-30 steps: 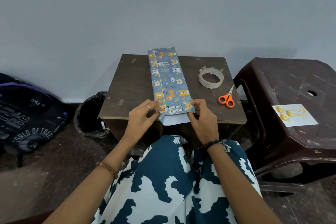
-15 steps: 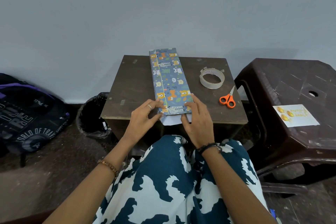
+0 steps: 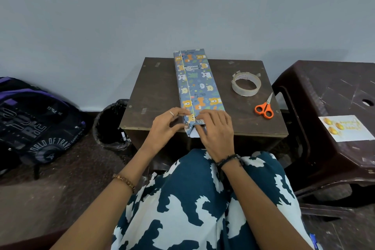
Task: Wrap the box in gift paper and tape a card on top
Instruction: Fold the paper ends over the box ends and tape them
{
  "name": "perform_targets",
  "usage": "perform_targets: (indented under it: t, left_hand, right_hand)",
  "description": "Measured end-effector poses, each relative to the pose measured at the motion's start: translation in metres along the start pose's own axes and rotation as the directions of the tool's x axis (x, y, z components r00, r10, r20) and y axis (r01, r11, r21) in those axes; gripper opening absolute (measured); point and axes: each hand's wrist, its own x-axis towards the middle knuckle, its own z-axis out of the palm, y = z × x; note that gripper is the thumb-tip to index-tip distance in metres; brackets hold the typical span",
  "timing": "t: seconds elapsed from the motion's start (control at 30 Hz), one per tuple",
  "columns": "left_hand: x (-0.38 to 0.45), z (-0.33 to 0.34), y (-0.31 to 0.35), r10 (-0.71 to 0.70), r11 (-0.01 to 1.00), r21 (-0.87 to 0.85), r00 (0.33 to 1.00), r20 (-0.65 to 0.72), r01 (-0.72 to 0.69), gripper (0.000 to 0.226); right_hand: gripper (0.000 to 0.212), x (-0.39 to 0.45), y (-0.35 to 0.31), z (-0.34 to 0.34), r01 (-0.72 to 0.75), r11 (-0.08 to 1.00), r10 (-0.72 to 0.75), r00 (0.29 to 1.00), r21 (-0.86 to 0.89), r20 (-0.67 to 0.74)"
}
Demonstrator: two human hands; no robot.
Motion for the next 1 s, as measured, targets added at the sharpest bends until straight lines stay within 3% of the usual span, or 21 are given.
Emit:
perform_targets:
  t: [0.13, 0.3, 0.5, 0.67, 1.0]
  left_hand:
    - [0.002, -0.005, 0.0, 0.013, 0.999, -0.036, 0.999, 0.044, -0.011, 0.034]
    - [0.003, -0.005, -0.002, 0.012, 0.999, -0.053, 0.998, 0.056, -0.009, 0.035]
    - [0.0, -0.005, -0.007, 0.066, 0.997, -0.046, 0.996, 0.056, -0.063, 0.032]
    - [-0.003, -0.002, -0.006, 0.117, 0.993, 0.021, 0.993, 0.025, -0.117, 0.028]
    - [-0.013, 0.009, -0.01, 0.209, 0.976, 0.085, 0.975, -0.079, -0.203, 0.015]
  right_hand:
    - [0.025, -0.001, 0.005, -0.005, 0.04, 0.993, -0.042, 0.999, 0.109, 0.016]
    - [0.009, 0.001, -0.001, 0.0, 0.014, 1.0, -0.014, 1.0, 0.007, -0.019]
    - [0.016, 0.002, -0.003, 0.005, -0.005, 0.999, 0.003, 0.999, -0.04, -0.048]
    - [0.011, 0.0, 0.0, 0.004, 0.092, 0.995, -0.09, 0.994, 0.024, -0.061]
    - [0.006, 0.001, 0.004, 0.0, 0.081, 0.992, -0.079, 0.996, 0.097, -0.03]
